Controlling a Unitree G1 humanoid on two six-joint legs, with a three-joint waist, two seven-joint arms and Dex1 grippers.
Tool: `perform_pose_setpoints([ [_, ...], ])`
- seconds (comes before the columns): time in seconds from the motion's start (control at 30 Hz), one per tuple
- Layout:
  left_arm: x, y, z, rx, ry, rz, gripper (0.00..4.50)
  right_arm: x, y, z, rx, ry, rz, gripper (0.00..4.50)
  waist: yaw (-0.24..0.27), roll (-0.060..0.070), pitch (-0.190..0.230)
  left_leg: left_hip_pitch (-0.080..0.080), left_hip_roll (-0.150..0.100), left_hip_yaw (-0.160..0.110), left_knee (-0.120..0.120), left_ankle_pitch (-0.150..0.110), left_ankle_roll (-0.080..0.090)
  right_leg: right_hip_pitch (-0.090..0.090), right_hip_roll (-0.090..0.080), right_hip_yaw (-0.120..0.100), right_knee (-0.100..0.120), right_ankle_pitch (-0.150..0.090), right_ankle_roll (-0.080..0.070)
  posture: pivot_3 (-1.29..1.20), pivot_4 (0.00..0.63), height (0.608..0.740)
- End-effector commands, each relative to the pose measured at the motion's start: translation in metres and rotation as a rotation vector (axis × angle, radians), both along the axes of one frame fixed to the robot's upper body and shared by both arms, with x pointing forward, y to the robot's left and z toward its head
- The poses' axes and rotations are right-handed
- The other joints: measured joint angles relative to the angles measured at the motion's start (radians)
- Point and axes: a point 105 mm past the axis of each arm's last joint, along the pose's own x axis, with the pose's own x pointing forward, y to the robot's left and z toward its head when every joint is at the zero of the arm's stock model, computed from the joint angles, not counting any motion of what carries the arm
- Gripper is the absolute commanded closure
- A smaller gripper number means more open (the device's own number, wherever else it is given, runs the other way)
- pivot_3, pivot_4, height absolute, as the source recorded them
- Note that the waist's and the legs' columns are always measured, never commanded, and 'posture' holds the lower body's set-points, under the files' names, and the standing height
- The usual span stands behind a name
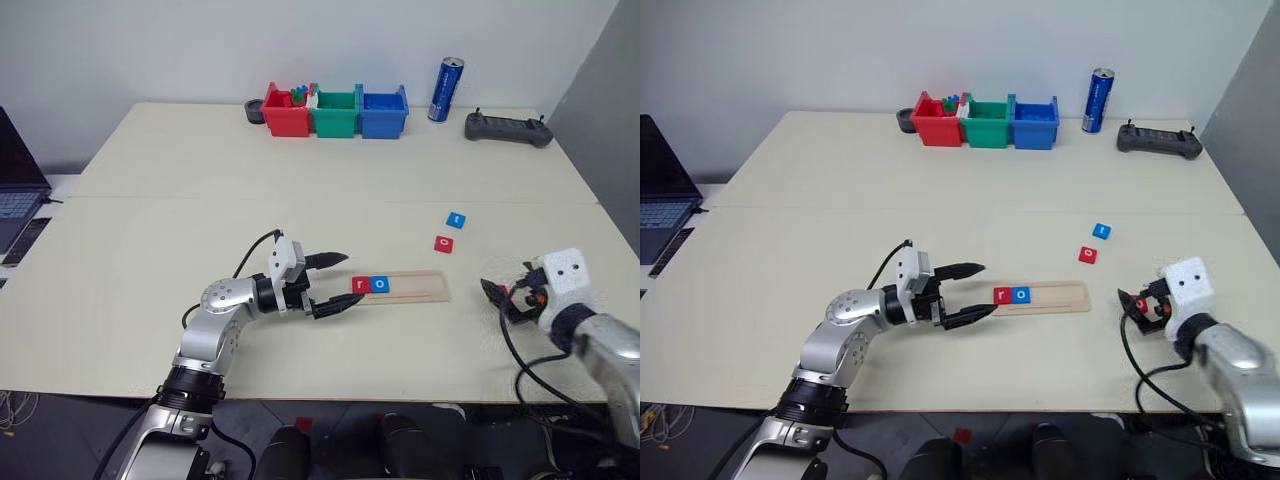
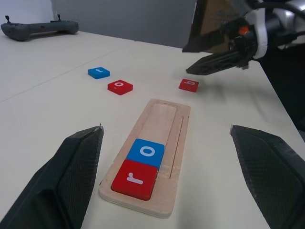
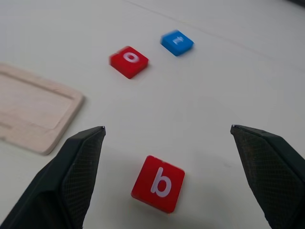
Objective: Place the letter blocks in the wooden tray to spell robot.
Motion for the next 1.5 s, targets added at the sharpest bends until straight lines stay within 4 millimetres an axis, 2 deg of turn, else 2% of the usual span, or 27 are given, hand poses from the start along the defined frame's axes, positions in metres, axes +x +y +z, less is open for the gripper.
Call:
perform_pose_setpoints([
  [0.03, 0.002, -0.006, 0.009, -0.019, -0.04, -0.026, 0.0, -0.009, 0.002, -0.007, -0.041, 0.032, 0.22, 0.02, 0.0, 0.0, 0.0, 0.0, 0.0, 0.0, 0.0, 0.0, 0.0, 0.0, 0.0, 0.0, 0.0, 0.0, 0.0, 0.0, 0.15, 0.74],
  [0.17, 0.005, -0.01, 0.01, -0.023, -0.046, -0.038, 0.0, -0.009, -0.01, -0.021, -0.094, 0.104, 0.344, 0.02, -0.001, -0.001, 0.0, 0.0, 0.0, 0.001, 0.001, 0.0, 0.0, 0.0, 0.0, 0.001, 0.0, 0.0, 0.0, 0.0, 0.15, 0.74],
  [0.3, 0.006, -0.009, 0.009, -0.021, -0.048, -0.043, 0.0, 0.01, -0.023, -0.023, -0.115, 0.109, 0.351, 0.02, -0.007, -0.001, 0.001, 0.001, 0.0, 0.001, 0.001, 0.0, 0.0, 0.0, 0.0, 0.001, 0.001, 0.0, 0.0, 0.0, 0.15, 0.74],
  [0.47, 0.006, -0.008, 0.009, -0.02, -0.053, -0.046, 0.0, 0.025, -0.024, -0.022, -0.116, 0.105, 0.382, 0.02, -0.003, -0.001, 0.0, 0.002, 0.0, 0.001, 0.001, 0.0, 0.0, 0.0, 0.0, 0.001, 0.001, 0.0, 0.0, 0.0, 0.15, 0.74],
  [0.7, 0.006, -0.006, 0.009, -0.012, -0.058, -0.047, 0.0, 0.029, -0.026, -0.033, -0.138, 0.196, 0.448, 0.02, -0.002, -0.001, 0.0, 0.001, 0.0, 0.001, 0.001, 0.0, 0.0, 0.0, -0.001, 0.001, 0.001, 0.0, 0.0, 0.0, 0.15, 0.74],
  [1.1, 0.006, -0.004, 0.008, -0.007, -0.055, -0.041, 0.0, 0.034, -0.052, -0.037, -0.174, 0.283, 0.422, 0.02, -0.001, 0.0, 0.0, 0.001, 0.0, 0.001, 0.001, 0.0, 0.0, 0.001, -0.001, 0.001, 0.001, 0.001, 0.0, 0.0, 0.15, 0.74],
  [1.2, 0.006, -0.004, 0.008, -0.006, -0.055, -0.041, 0.0, 0.033, -0.058, -0.039, -0.176, 0.293, 0.409, 0.59, -0.001, 0.0, 0.0, 0.001, 0.0, 0.001, 0.002, 0.0, 0.0, 0.001, -0.001, 0.001, 0.001, 0.001, 0.0, 0.0, 0.15, 0.74],
  [1.3, 0.006, -0.004, 0.009, -0.006, -0.056, -0.04, 0.0, 0.032, -0.058, -0.041, -0.17, 0.293, 0.412, 1.56, -0.001, -0.001, 0.0, 0.002, 0.0, 0.001, 0.002, 0.0, 0.0, 0.001, -0.001, 0.001, 0.001, 0.001, 0.0, 0.0, 0.15, 0.74],
  [1.43, 0.007, -0.004, 0.009, -0.005, -0.058, -0.037, 0.0, 0.036, -0.048, -0.035, -0.149, 0.259, 0.432, 2.87, -0.001, 0.0, 0.0, 0.002, 0.0, 0.001, 0.003, 0.0, 0.0, 0.001, -0.001, 0.001, 0.001, 0.001, 0.001, 0.0, 0.15, 0.74],
  [1.5, 0.008, -0.004, 0.01, -0.005, -0.06, -0.036, 0.0, 0.037, -0.041, -0.031, -0.157, 0.234, 0.456, 3.04, -0.002, 0.0, 0.0, 0.002, 0.0, 0.001, 0.003, 0.0, 0.0, 0.002, -0.001, 0.001, 0.002, 0.001, 0.001, 0.0, 0.15, 0.74],
])
